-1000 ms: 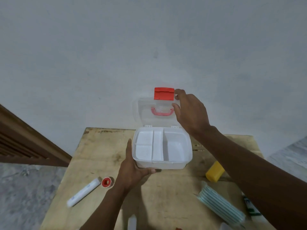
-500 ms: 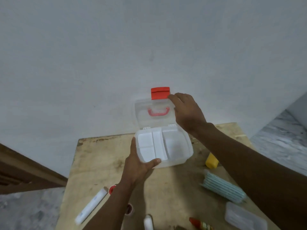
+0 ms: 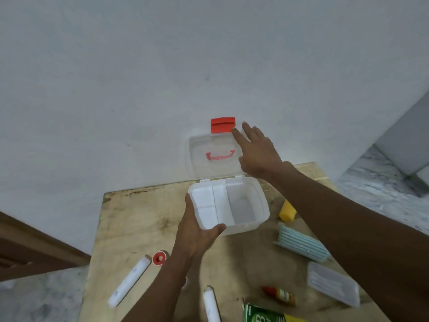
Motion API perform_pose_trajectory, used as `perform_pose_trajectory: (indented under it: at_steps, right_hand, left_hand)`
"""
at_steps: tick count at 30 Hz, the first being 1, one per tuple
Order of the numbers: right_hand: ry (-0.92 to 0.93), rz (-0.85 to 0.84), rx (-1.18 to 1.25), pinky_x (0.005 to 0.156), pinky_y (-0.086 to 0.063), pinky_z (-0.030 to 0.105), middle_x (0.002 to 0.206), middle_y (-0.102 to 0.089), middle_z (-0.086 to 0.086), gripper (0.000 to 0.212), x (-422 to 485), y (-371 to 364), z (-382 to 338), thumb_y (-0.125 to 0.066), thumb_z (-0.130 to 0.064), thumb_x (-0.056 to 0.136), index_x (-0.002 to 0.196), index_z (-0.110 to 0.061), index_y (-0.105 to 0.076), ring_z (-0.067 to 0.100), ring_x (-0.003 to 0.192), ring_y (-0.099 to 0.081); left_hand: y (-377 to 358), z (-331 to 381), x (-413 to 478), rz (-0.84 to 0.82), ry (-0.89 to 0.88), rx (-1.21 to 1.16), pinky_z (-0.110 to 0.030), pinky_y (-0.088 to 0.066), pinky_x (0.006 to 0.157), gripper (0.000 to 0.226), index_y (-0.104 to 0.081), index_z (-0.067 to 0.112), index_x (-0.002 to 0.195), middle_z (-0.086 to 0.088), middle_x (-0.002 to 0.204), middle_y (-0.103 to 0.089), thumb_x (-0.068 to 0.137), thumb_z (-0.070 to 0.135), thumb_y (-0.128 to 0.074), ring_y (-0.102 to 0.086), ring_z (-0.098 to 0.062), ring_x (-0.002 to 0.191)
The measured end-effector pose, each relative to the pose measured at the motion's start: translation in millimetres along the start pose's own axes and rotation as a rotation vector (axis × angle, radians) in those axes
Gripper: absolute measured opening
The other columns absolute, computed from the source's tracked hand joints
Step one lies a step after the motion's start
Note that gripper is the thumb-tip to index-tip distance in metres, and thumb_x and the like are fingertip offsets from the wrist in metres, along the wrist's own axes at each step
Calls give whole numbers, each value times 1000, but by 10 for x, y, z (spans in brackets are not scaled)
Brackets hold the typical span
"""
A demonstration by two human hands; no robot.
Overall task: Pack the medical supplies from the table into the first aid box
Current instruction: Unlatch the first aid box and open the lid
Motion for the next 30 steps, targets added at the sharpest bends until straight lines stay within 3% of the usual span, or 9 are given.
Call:
perform_pose_trajectory:
  at_steps: [4, 7, 10, 12, 14, 20, 25, 30]
  right_hand:
    - [18, -5, 65, 119, -12, 53, 164, 9, 4, 85, -112, 28, 74, -52, -11, 93, 156, -27, 2, 30, 151, 0]
    - [19, 56, 162, 117, -26, 52, 162, -14, 15, 77, -350, -1, 228, -57, -13, 90, 155, -14, -17, 37, 147, -19]
    - [21, 98, 187, 93, -49, 56, 138, -48, 29, 66, -674, -156, 474, -59, -9, 78, 142, 0, -43, 49, 119, -51]
    - [-43, 16, 188, 94, -48, 53, 135, -50, 23, 61, -932, -203, 628, -58, -11, 83, 141, -4, -43, 46, 116, -51]
    - [-108, -107, 166, 101, -45, 48, 138, -46, 17, 56, -1185, -259, 782, -56, -18, 89, 142, -10, -39, 40, 124, -47]
    - [-49, -308, 142, 94, -48, 44, 133, -52, 16, 45, -1979, -485, 880, -56, -28, 93, 134, -13, -48, 37, 118, -52]
    - [7, -315, 204, 95, -48, 44, 127, -57, 12, 42, -2505, -655, 591, -60, -32, 91, 128, -14, -54, 33, 117, -53]
    - [26, -325, 258, 93, -49, 44, 123, -59, 12, 46, -2843, -763, 260, -58, -41, 92, 128, -13, -55, 34, 113, -55]
  left_hand:
    - [-22, -36, 38, -34, -11, -2, -5, -49, 68, 89, -25, 42, 134, 27, 116, -57, 65, 41, -81, -59, 11, 101]
    - [-5, -116, 86, -58, 59, 56, -14, -47, 70, 99, -21, 37, 140, 32, 117, -50, 66, 38, -87, -59, 0, 102]
    - [-17, -165, 114, -66, 141, 123, -33, -50, 84, 106, -15, 32, 147, 16, 129, -52, 69, 38, -86, -54, -22, 115]
    - [-11, -166, 114, -67, 194, 153, -47, -47, 100, 119, -8, 32, 150, 3, 143, -46, 62, 52, -86, -49, -29, 126]
    - [-28, -142, 93, -76, 196, 158, -54, -46, 102, 122, -10, 31, 148, 1, 144, -44, 55, 60, -84, -48, -29, 127]
    - [-101, -97, 83, -12, 186, 144, -53, -47, 101, 107, -24, 23, 142, 3, 135, -46, 60, 41, -91, -48, -23, 122]
    - [-135, -126, 71, 48, 170, 139, -42, -44, 102, 103, -29, 19, 144, 2, 139, -46, 63, 33, -91, -46, -20, 125]
    - [-127, -146, 11, 65, 207, 146, -49, -44, 105, 113, -27, 24, 145, 3, 140, -47, 55, 49, -90, -46, -23, 127]
Point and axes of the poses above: each hand's wrist, its own x-axis towards the middle knuckle, its own y-axis out of the back of the hand, z = x × y, the point moved 2 cm from there along x, towards the middle knuckle
